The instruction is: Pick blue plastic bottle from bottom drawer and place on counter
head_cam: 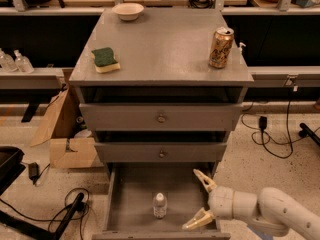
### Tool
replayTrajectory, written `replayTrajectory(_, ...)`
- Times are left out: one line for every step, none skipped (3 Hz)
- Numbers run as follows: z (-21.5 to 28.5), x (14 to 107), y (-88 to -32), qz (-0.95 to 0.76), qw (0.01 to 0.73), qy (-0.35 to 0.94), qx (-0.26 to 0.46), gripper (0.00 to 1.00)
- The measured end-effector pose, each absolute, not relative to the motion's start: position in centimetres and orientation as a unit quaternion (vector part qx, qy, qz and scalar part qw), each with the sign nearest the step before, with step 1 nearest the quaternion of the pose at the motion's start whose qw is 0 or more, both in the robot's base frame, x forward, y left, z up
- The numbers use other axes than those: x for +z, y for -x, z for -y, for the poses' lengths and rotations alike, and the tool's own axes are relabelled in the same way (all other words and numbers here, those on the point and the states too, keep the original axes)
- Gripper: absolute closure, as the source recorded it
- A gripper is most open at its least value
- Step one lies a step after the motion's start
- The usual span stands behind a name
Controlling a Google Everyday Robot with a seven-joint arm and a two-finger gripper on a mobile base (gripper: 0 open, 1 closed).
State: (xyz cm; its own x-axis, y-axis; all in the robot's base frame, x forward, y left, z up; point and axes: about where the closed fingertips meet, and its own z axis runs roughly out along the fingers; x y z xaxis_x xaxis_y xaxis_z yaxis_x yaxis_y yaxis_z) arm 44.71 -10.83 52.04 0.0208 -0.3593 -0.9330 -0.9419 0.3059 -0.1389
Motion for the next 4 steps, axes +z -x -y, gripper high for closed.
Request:
replayTrajectory(8.2, 46.7, -44.8, -0.636, 0.493, 0.502, 0.316, 0.0)
replayTrajectory(7.6, 45.4, -45.3, -0.633, 0.49, 0.504, 0.325, 0.0)
replayTrajectory(5.9, 41.9, -48.5, -0.623, 0.489, 0.508, 0.339, 0.0)
replayTrajectory(4.5, 38.6, -51.7, -0.614, 0.49, 0.512, 0.349, 0.0)
